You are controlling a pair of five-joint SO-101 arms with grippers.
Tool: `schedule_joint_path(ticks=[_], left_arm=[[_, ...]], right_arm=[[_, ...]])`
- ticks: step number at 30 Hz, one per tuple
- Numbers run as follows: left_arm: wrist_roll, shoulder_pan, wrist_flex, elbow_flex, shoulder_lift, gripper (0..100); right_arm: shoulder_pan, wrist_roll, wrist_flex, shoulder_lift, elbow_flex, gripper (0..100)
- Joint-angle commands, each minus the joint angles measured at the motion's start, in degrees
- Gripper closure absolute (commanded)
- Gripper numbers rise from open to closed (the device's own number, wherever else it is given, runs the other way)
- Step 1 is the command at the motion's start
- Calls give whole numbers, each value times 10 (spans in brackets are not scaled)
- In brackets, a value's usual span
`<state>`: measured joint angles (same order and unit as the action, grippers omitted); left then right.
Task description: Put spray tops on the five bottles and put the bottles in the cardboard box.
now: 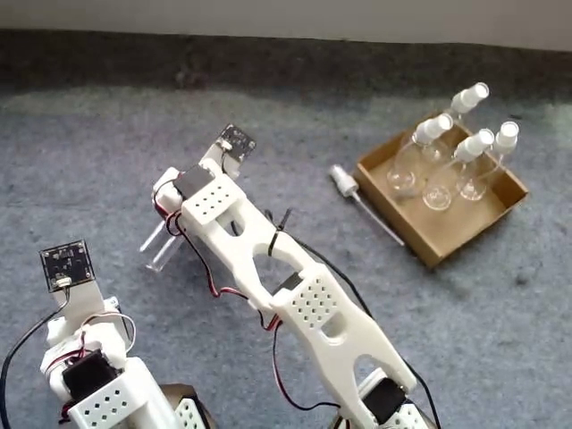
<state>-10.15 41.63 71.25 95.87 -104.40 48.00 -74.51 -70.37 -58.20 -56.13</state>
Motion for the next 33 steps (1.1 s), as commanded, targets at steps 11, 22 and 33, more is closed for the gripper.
schedule_joint_path(ticks=[11, 22, 33], left_arm=[[-4, -14, -10, 7, -6, 996], [-4, -14, -10, 8, -6, 996], [-4, -14, -10, 8, -6, 996]], right_arm=[[-115, 373, -306, 8, -318, 962], [-142, 542, -309, 15, -338, 965], [-142, 607, -310, 128, -331, 965]])
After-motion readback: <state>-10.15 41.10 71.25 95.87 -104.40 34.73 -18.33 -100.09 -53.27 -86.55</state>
